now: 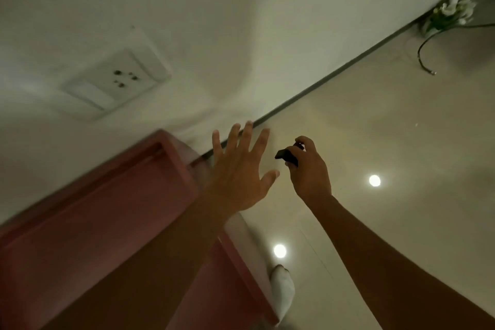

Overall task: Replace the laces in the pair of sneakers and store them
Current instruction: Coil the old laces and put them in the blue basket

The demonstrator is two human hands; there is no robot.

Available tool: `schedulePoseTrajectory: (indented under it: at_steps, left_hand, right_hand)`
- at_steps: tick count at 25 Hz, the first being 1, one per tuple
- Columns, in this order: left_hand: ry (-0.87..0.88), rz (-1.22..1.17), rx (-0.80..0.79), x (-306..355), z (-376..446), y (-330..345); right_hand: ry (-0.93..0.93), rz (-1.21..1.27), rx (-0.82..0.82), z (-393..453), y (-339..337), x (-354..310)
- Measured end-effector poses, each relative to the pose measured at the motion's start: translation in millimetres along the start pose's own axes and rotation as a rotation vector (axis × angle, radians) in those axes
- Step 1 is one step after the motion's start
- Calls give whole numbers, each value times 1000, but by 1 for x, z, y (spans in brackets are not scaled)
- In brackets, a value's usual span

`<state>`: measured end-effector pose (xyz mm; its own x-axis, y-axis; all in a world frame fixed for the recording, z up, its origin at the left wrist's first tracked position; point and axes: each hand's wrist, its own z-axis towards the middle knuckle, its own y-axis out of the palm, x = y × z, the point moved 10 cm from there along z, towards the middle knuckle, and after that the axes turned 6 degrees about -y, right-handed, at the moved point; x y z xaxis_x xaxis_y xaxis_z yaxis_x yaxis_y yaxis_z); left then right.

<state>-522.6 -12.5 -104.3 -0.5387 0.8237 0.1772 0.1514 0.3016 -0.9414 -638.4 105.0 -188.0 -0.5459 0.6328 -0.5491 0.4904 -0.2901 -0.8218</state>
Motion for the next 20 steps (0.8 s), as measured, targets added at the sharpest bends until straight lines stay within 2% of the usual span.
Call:
schedulePoseTrajectory:
  at_steps: [5,9,14,20]
  left_hand:
    - [-101,-70,49,-68,-61,-72]
    - [-203,-112,107,-135,-135,-110]
    - [-405,-116,73,-228,-245,-131]
    - [-664,-177,106,-334,-386,-123]
  right_hand:
    - [-213,-83,34,-9,-54,-140]
    - [-385,-129,-15,-36,-62,-247]
    - [-595,-113,-136,-88,-26,-377]
    - [-834,-126,-318,-173,63,-524]
